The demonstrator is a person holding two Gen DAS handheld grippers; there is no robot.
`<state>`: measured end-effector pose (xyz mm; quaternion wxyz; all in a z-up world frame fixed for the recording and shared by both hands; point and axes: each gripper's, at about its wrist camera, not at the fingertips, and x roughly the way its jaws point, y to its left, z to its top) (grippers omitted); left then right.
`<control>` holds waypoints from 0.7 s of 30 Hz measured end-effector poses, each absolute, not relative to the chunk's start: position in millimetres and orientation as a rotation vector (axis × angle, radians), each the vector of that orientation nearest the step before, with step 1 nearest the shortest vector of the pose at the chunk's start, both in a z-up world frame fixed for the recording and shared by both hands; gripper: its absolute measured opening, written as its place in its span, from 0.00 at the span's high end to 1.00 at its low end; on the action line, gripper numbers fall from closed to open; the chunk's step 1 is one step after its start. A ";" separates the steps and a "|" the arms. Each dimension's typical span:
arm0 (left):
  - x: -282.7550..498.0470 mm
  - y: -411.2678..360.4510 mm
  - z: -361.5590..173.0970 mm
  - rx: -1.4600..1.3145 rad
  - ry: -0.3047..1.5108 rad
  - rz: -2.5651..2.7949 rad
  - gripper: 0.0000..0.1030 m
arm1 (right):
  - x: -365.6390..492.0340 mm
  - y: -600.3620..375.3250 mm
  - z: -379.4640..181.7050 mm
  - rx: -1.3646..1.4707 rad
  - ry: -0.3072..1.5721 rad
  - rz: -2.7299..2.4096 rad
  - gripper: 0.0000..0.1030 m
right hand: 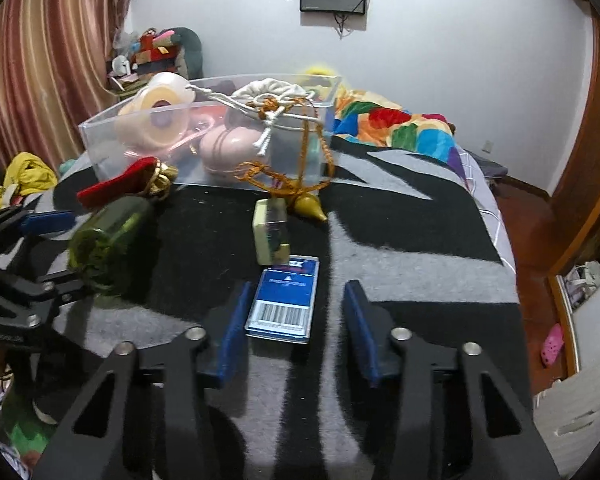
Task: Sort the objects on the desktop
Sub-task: 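Grasp the eraser with the left gripper while the right grasps the blue card, then carry the white eraser and blue card over the clear box with both grippers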
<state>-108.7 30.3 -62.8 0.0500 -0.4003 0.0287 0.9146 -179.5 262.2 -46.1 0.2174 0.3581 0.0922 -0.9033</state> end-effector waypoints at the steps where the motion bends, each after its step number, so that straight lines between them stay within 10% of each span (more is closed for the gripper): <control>1: -107.3 30.6 -62.3 -1.203 0.083 2.790 0.19 | -179.1 261.0 -45.7 0.991 0.253 -2.492 0.70; 7: -94.8 38.9 -60.2 -1.129 0.121 2.752 0.62 | -176.5 263.0 -43.6 0.990 0.221 -2.479 0.76; 21: -74.5 12.6 -48.0 -1.106 -0.004 2.817 0.62 | -167.8 295.8 -23.1 0.970 0.020 -2.456 0.76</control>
